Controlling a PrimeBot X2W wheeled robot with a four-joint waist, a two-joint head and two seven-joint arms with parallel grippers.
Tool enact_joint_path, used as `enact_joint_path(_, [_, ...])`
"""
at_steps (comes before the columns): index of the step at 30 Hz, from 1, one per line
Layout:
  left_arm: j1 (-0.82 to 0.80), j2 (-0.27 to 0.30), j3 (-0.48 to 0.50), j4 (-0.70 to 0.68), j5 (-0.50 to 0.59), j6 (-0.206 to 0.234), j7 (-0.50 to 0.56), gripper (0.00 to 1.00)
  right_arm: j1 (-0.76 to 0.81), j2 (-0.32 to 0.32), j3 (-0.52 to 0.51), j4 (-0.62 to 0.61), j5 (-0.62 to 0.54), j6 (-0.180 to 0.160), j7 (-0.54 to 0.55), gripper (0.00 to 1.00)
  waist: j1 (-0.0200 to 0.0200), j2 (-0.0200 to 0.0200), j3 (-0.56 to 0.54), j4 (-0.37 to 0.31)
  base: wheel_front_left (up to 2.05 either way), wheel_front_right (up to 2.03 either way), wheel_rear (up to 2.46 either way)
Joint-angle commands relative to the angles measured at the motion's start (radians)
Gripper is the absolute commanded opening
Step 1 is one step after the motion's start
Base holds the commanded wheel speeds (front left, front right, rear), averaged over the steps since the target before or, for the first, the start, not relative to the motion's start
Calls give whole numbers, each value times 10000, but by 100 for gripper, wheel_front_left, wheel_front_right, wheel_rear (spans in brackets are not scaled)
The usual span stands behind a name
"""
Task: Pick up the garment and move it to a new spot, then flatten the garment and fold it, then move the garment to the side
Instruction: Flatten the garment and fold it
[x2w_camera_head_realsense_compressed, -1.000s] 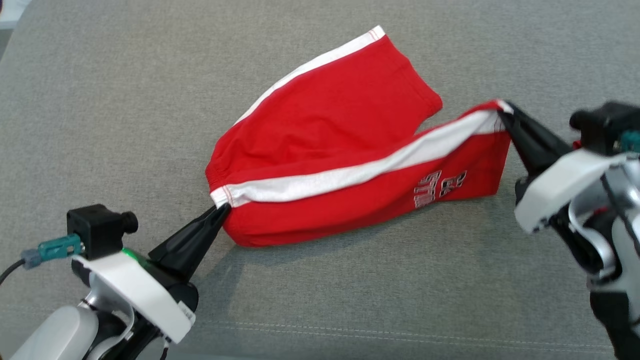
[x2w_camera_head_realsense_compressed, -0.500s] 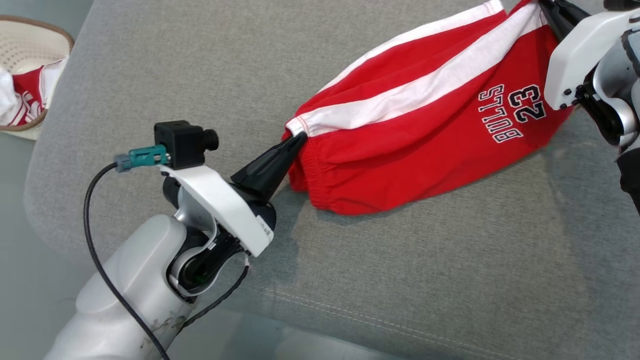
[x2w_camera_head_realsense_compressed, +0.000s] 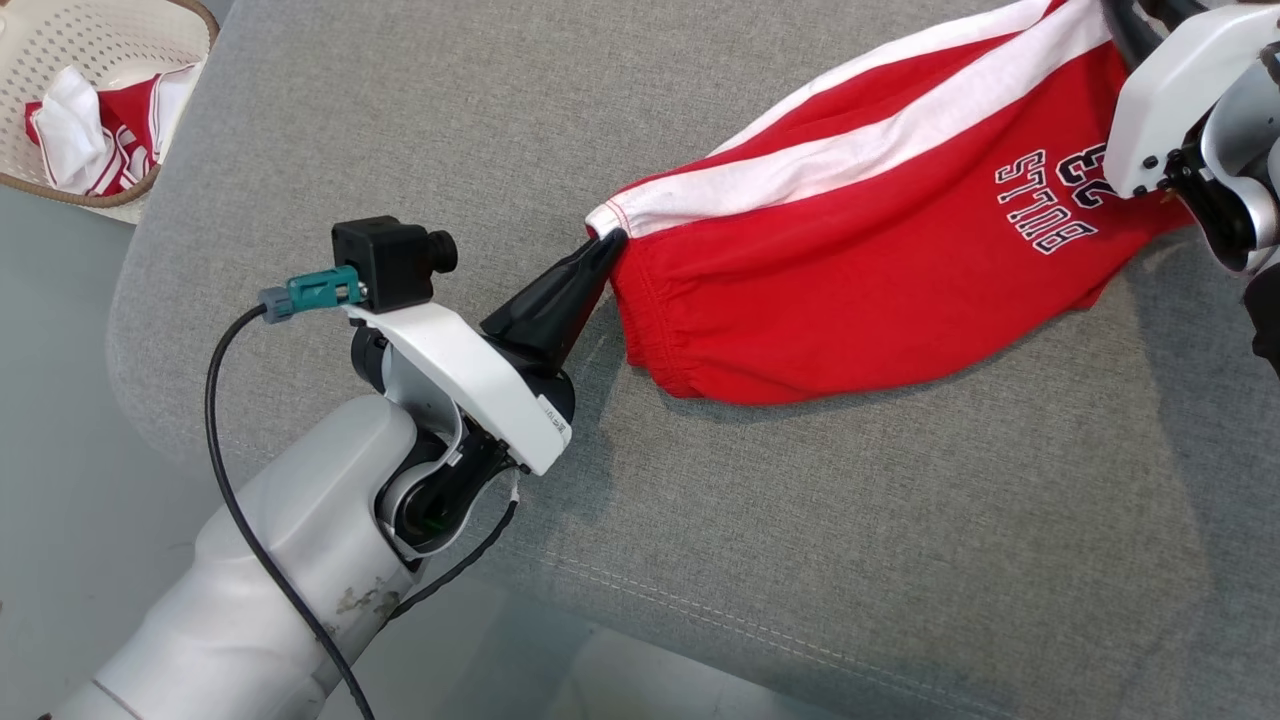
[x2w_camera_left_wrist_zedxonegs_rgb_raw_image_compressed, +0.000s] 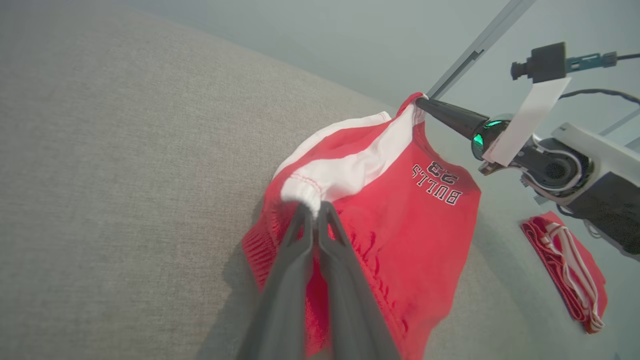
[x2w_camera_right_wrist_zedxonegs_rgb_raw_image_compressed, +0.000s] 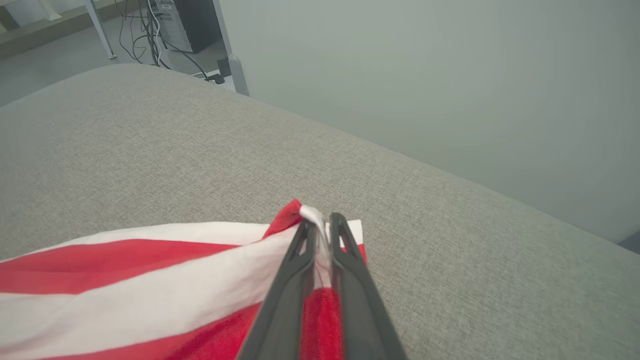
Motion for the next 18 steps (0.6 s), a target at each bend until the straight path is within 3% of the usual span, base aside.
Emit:
enact_joint_path(1, [-409, 417, 228, -20, -78, -72, -327, 100, -75, 184, 136, -118, 175, -2, -349, 100, 0, 0, -38, -40, 0, 0, 0])
enact_joint_path(6, [-201, 651, 62, 738, 276, -71, -1144, 100, 337, 232, 376, -163, 520, -2, -1299, 100, 0, 0, -286, -289, 0, 0, 0])
enact_joint_path(10, [256, 710, 273, 643, 519, 304, -1477, 100, 819, 161, 440, -313, 711, -2, -1818, 100, 0, 0, -493, -487, 0, 0, 0])
enact_joint_path(18, [1115, 1225, 5, -811, 433, 876, -804, 100, 1144, 115, 613, -323, 949, -2, -1081, 100, 0, 0, -524, -743, 0, 0, 0])
